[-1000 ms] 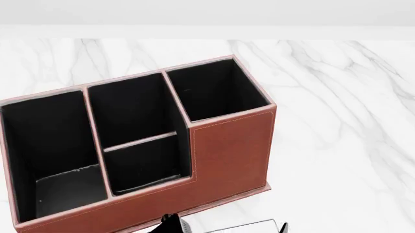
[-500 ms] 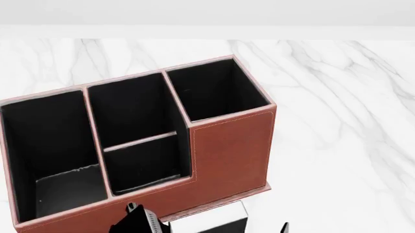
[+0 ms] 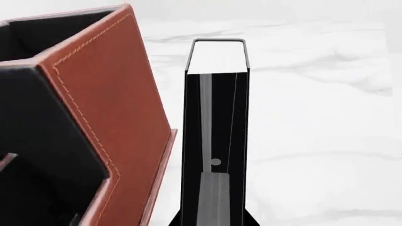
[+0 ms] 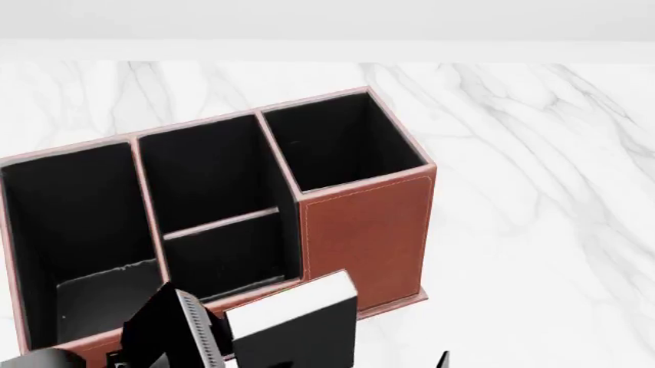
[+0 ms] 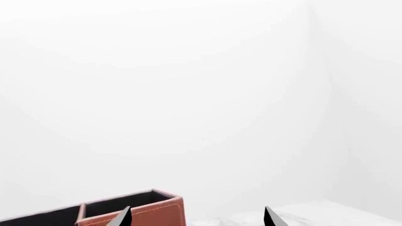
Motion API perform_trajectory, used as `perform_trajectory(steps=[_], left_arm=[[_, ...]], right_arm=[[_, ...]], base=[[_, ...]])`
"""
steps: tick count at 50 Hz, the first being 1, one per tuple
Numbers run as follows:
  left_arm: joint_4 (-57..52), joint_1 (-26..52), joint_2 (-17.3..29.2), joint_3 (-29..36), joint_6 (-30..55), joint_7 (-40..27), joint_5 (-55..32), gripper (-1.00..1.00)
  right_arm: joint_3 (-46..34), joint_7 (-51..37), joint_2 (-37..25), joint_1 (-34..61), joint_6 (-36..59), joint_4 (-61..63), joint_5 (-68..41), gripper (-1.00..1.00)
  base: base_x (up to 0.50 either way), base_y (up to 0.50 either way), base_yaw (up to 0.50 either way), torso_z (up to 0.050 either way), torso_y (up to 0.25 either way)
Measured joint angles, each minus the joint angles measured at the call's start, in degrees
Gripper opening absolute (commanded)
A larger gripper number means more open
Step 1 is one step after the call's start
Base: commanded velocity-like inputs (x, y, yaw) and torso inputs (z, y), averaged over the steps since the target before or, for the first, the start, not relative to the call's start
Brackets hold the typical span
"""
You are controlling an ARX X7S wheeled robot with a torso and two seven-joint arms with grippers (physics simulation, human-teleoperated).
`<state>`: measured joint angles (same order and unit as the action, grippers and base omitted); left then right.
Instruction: Pick up the book and place it in the back compartment of the caddy.
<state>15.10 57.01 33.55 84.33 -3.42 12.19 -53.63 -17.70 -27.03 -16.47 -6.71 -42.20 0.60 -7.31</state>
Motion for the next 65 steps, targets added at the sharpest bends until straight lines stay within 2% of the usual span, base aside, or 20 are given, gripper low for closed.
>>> perform_trajectory(steps=[7,17,34,65], left_arm=[[-4.00,2.28,2.75,0.03,3.82,-0.92,-1.77,-1.00],[-8.87,5.24,5.60,0.27,8.09,-5.97,-0.81,-1.00],[-13.45,6.91,8.46,0.13,9.69,-13.69,3.27,-1.00],[-16.84,7.19,10.55,-0.26,9.86,-16.63,4.90,-1.00]], right_arm=[[-0.18,-0.06,-0.04,-0.03,0.03,-0.01,0.10,1.00],[-0.39,-0.10,-0.15,0.03,0.04,-0.10,0.00,1.00],[-0.75,-0.13,-0.25,0.57,0.41,-0.64,-0.32,1.00],[-0.19,-3.31,0.63,1.06,5.98,-0.02,4.54,1.00]], base=[[0.00,0.00,0.00,0.000,0.000],[0.00,0.00,0.00,0.000,0.001],[0.00,0.00,0.00,0.000,0.002],[0.00,0.00,0.00,0.000,0.001]])
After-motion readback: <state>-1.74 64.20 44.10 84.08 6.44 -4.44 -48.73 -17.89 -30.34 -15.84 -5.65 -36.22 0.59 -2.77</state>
